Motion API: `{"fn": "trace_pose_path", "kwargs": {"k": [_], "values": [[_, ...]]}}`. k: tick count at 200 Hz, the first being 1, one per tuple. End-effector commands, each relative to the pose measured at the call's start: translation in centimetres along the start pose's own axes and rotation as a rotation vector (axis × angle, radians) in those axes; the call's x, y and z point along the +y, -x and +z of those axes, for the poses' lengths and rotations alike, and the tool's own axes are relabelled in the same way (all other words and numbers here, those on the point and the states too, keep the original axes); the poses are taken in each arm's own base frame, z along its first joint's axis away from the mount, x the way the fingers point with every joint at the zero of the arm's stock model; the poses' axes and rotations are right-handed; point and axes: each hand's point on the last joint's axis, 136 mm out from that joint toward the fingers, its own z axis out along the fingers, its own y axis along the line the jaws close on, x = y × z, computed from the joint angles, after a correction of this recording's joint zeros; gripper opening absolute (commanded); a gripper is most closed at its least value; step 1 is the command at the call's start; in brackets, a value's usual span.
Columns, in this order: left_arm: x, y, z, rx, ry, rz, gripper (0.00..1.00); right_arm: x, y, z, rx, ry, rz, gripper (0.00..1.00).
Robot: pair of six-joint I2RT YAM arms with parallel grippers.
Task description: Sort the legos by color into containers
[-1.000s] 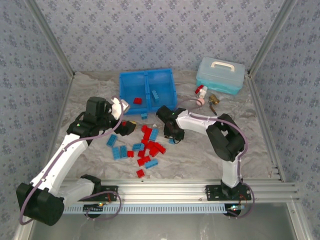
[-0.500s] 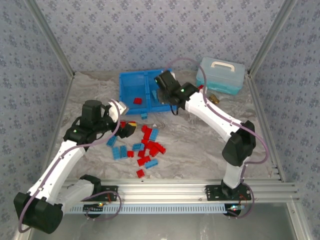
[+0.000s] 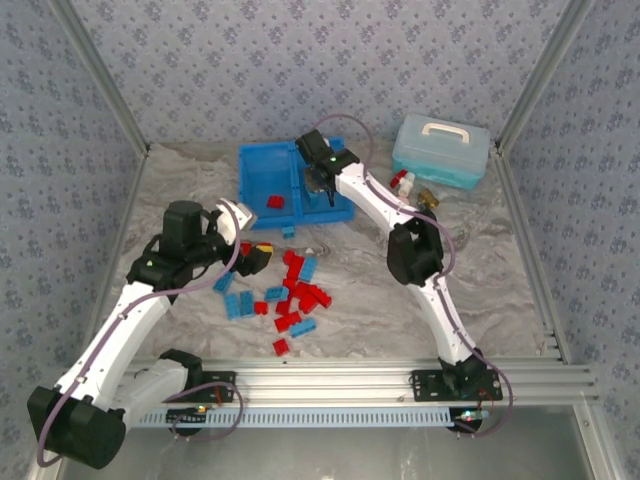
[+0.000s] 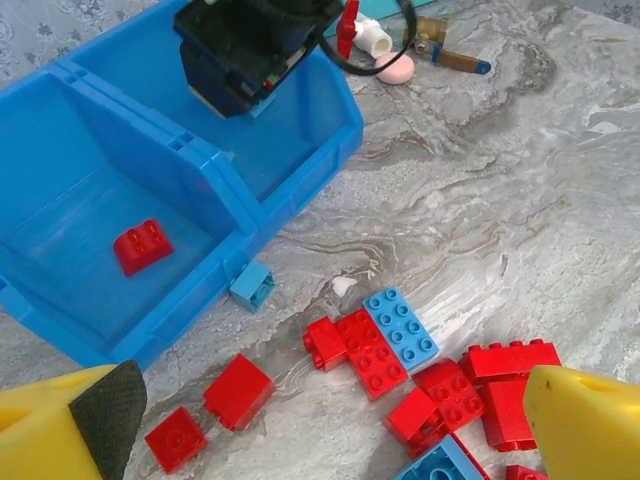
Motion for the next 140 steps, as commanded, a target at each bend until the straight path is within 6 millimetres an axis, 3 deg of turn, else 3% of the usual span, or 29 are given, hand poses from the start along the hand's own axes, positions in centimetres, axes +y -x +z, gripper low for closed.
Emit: {"fn": "trace_pose_path", "kwargs": {"k": [1, 28, 68, 106, 133, 140], "values": [[-0.4, 0.7, 0.0, -0.038, -0.032, 0.024, 0.99, 0.2, 0.2, 0.3, 0.024, 0.044, 0.035, 0.38], [-0.2, 0.5, 0.1, -0.028, -0.024, 0.023, 0.99, 0.6, 0.0, -0.1, 0.038, 0.065, 0.052, 0.49], [0.0, 0.2, 0.4, -0.012, -0.013, 0.017, 0.99, 0.2, 2.2, -4.0, -0.016, 0.086, 0.070, 0.51], [1.8, -0.2, 0.9, 0.015, 0.072, -0.058, 0.99, -1.1, 4.8, -12.8, -0.116, 0.121, 0.082, 0.52], [6.0, -0.8, 1.0, 0.108, 0.289, -0.284, 0.98, -2.2, 4.9, -20.5, -0.242, 0.177, 0.072, 0.59], [7.3, -1.0, 0.5, 0.144, 0.369, -0.381, 0.97, -2.5, 4.1, -21.8, -0.261, 0.193, 0.063, 0.62]]}}
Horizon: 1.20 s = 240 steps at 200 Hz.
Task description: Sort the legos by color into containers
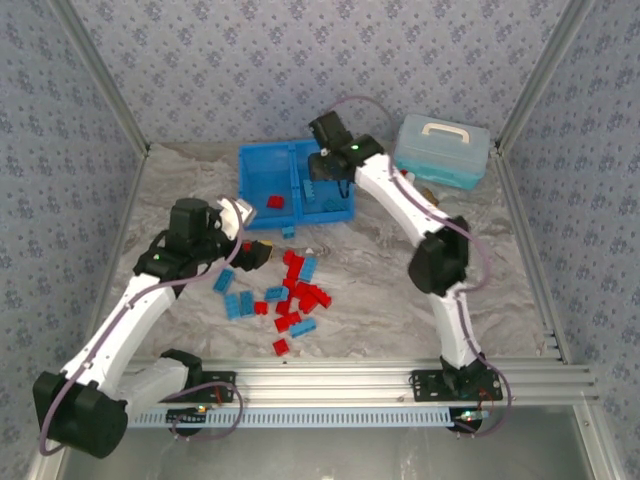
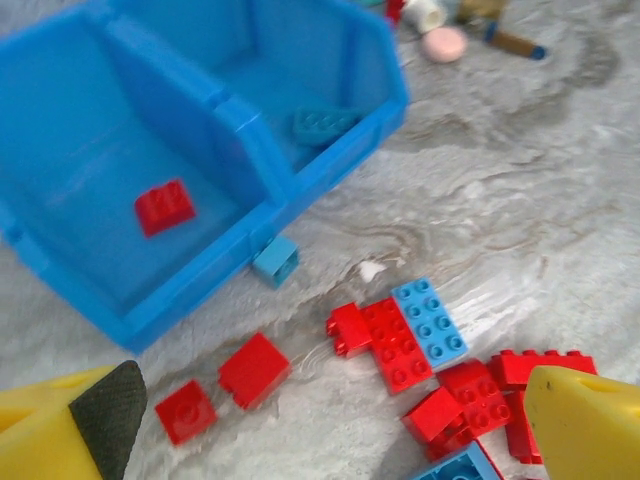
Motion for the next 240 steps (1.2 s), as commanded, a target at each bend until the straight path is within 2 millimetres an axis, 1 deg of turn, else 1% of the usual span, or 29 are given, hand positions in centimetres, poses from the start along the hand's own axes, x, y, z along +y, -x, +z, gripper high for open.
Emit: {"fn": "trace_pose_path", "kwargs": {"k": [1, 7, 8, 12, 23, 28, 31, 43, 47, 61, 81, 88, 91, 103, 118, 135, 163, 202, 225, 240], "values": [[4.6, 1.2, -0.8, 0.056, 0.254, -0.261, 0.96, 0.1, 2.3, -9.6, -0.175, 0.087, 0.000, 0.62], [5.3, 1.1, -1.0, 0.084, 0.299, -0.355, 0.95, -0.2, 2.2, -11.5, -0.210, 0.099, 0.006, 0.66], [5.4, 1.1, -1.0, 0.089, 0.303, -0.366, 0.95, -0.2, 1.9, -11.3, -0.205, 0.098, 0.003, 0.66], [5.5, 0.7, -0.9, 0.109, 0.316, -0.415, 0.94, -0.6, 1.5, -12.4, -0.220, 0.105, 0.006, 0.69], [5.7, -0.7, -0.7, 0.143, 0.357, -0.562, 0.94, -1.4, 0.7, -15.0, -0.268, 0.121, 0.019, 0.77], [5.6, -1.3, -0.4, 0.147, 0.360, -0.622, 0.93, -2.0, -0.1, -15.2, -0.270, 0.116, 0.025, 0.82], [5.5, -1.7, -0.1, 0.149, 0.355, -0.651, 0.93, -2.2, -0.3, -16.1, -0.289, 0.123, 0.031, 0.87], [4.8, -2.9, 0.9, 0.139, 0.343, -0.739, 0.92, -3.6, -2.2, -17.4, -0.297, 0.117, 0.051, 0.99], [4.6, -3.2, 1.2, 0.132, 0.343, -0.754, 0.92, -3.9, -2.2, -17.9, -0.322, 0.121, 0.061, 1.00], [4.3, -4.1, 2.2, 0.118, 0.374, -0.766, 0.92, -5.3, -3.5, -19.0, -0.336, 0.113, 0.084, 1.00], [3.8, -4.6, 3.6, 0.163, 0.416, -0.713, 0.93, -7.3, -5.1, -19.1, -0.313, 0.089, 0.121, 1.00], [3.7, -4.8, 4.2, 0.195, 0.422, -0.692, 0.93, -7.9, -5.2, -19.2, -0.312, 0.086, 0.140, 1.00], [3.7, -4.9, 4.5, 0.212, 0.427, -0.685, 0.93, -8.2, -5.8, -19.0, -0.290, 0.078, 0.146, 1.00], [3.6, -5.5, 5.5, 0.275, 0.450, -0.659, 0.93, -9.0, -6.2, -18.9, -0.280, 0.070, 0.175, 1.00], [3.8, -6.5, 7.0, 0.339, 0.471, -0.640, 0.93, -9.5, -6.5, -18.7, -0.276, 0.070, 0.201, 1.00], [3.6, -7.4, 8.8, 0.369, 0.461, -0.642, 0.92, -10.2, -6.9, -18.2, -0.258, 0.053, 0.227, 1.00], [4.0, -8.1, 11.2, 0.383, 0.468, -0.634, 0.90, -10.9, -7.6, -17.5, -0.225, 0.058, 0.277, 1.00], [4.0, -9.5, 13.6, 0.421, 0.484, -0.609, 0.81, -11.6, -7.9, -17.6, -0.220, 0.054, 0.303, 1.00], [3.6, -9.8, 14.7, 0.424, 0.479, -0.596, 0.72, -12.2, -8.2, -17.4, -0.210, 0.039, 0.328, 1.00], [3.5, -9.8, 15.1, 0.423, 0.489, -0.583, 0.65, -12.3, -8.4, -17.4, -0.204, 0.044, 0.338, 1.00]]}}
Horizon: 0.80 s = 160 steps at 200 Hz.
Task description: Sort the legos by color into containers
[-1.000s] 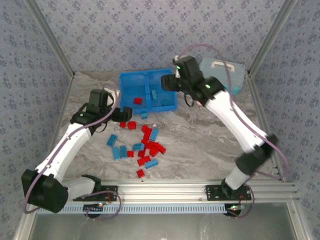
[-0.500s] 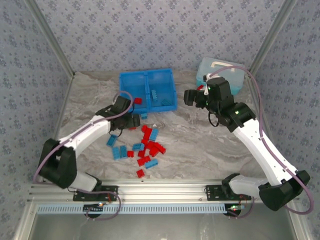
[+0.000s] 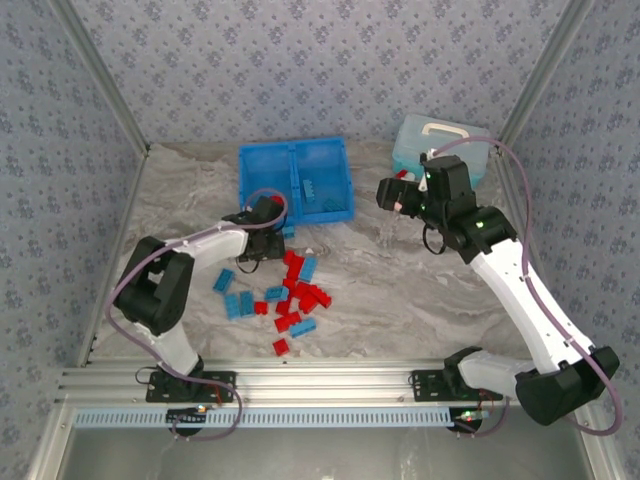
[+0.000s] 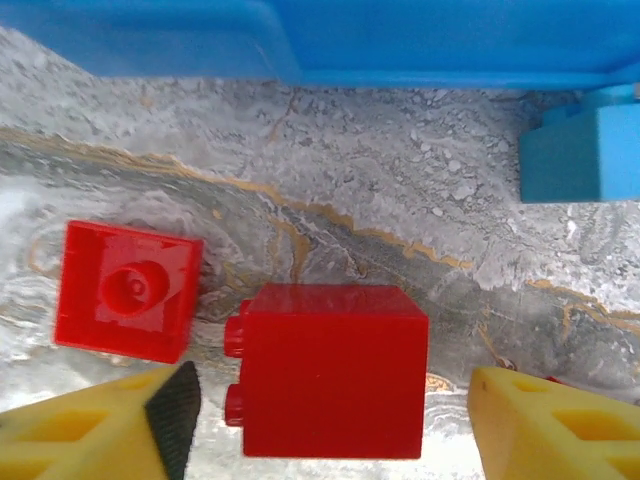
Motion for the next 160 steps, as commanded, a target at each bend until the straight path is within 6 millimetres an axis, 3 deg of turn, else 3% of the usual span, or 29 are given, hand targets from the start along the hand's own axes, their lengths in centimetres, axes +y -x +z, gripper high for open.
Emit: {"fn": "trace_pose_path", "kwargs": {"k": [1, 46, 91, 106, 130, 160], "values": [[-1.4, 1.6, -0.1, -0.058, -0.006, 0.008, 0.65, -0.6, -0.6, -0.5, 0.021, -0.001, 0.038, 1.00], [-1.4, 1.2, 0.4, -0.044, 0.013, 0.012, 0.45, -0.6, -0.5, -0.7, 0.022, 0.008, 0.065, 1.00], [-1.4, 1.3, -1.5, -0.061, 0.004, 0.027, 0.34, -0.5, -0.5, -0.8, 0.023, 0.016, 0.077, 1.00], [-2.2, 1.5, -3.4, -0.085, -0.022, 0.046, 0.33, -0.6, -0.5, -0.8, 0.024, 0.016, 0.078, 1.00], [-3.7, 2.8, -8.2, -0.165, -0.070, 0.077, 0.33, -0.5, -0.5, -0.9, 0.022, 0.019, 0.082, 1.00], [-3.6, 6.8, -13.6, -0.319, -0.067, 0.069, 0.34, -0.3, -0.2, -1.1, 0.014, 0.033, 0.090, 1.00]]}}
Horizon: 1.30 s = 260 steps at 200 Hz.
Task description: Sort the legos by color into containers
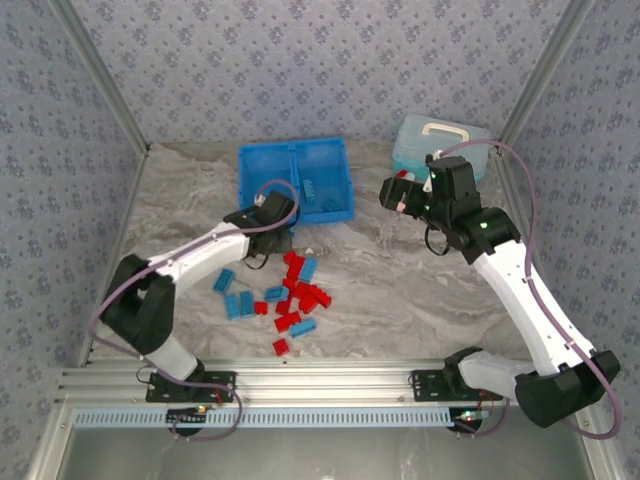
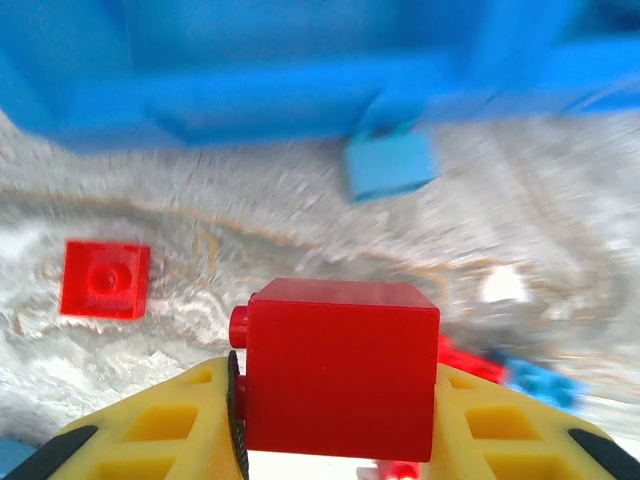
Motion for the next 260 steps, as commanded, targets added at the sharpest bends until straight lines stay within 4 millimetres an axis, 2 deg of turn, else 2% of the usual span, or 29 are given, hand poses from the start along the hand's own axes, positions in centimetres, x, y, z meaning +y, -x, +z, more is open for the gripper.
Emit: {"fn": "trace_pose_path", "kwargs": {"k": [1, 17, 35, 59, 78, 96, 109, 112, 120, 146, 162, 179, 203, 213, 234, 240, 260], "values": [[0.4, 5.3, -5.1, -0.168, 0.023, -0.002, 0.34, 0.1, 0.1, -1.0, -0.008, 0.021, 0.026, 1.00], [0.6, 8.4, -6.2, -0.249, 0.056, 0.016, 0.35, 0.2, 0.2, -1.1, -0.010, 0.025, 0.029, 1.00], [0.5, 11.8, -5.8, -0.277, 0.060, 0.024, 0.35, 0.2, 0.0, -1.2, -0.004, 0.028, 0.034, 1.00], [0.5, 15.8, -3.4, -0.276, 0.085, 0.039, 0.35, 0.2, 0.1, -1.9, -0.014, 0.033, 0.046, 1.00], [1.2, 17.7, -0.4, -0.249, 0.139, 0.041, 0.35, 0.0, 0.1, -2.7, -0.032, 0.034, 0.056, 1.00], [2.1, 19.2, 2.0, -0.221, 0.149, -0.016, 0.35, -0.3, 0.0, -3.4, -0.046, 0.031, 0.061, 1.00], [2.7, 18.8, 3.8, -0.178, 0.155, -0.035, 0.35, -0.5, -0.1, -3.8, -0.049, 0.027, 0.062, 1.00], [2.5, 19.6, 3.5, -0.195, 0.146, -0.043, 0.35, -0.6, -0.2, -3.8, -0.049, 0.027, 0.062, 1.00], [2.3, 19.8, 4.2, -0.191, 0.137, -0.043, 0.35, -0.6, -0.2, -4.0, -0.049, 0.028, 0.062, 1.00], [0.9, 19.2, 6.5, -0.142, 0.079, -0.015, 0.41, -0.4, -0.4, -4.1, -0.043, 0.043, 0.063, 1.00], [0.6, 18.8, 6.9, -0.129, 0.071, -0.013, 0.47, -0.2, -0.4, -4.1, -0.043, 0.055, 0.069, 1.00], [0.7, 19.0, 6.3, -0.142, 0.075, -0.014, 0.52, 0.0, -0.3, -4.1, -0.046, 0.060, 0.070, 1.00], [0.8, 19.6, 4.2, -0.173, 0.063, -0.008, 0.59, 0.1, -0.2, -3.9, -0.047, 0.064, 0.068, 1.00], [0.6, 20.5, 2.7, -0.217, 0.044, -0.014, 0.60, 0.1, -0.2, -3.8, -0.045, 0.066, 0.067, 1.00], [0.5, 21.1, -0.8, -0.261, 0.015, -0.011, 0.61, 0.2, -0.2, -3.6, -0.039, 0.068, 0.069, 1.00], [0.7, 20.3, -1.3, -0.250, 0.011, 0.000, 0.61, 0.2, -0.2, -3.4, -0.038, 0.067, 0.069, 1.00], [0.9, 18.2, -4.6, -0.266, -0.031, 0.041, 0.62, 0.1, -0.4, -3.2, -0.030, 0.063, 0.068, 1.00]]}}
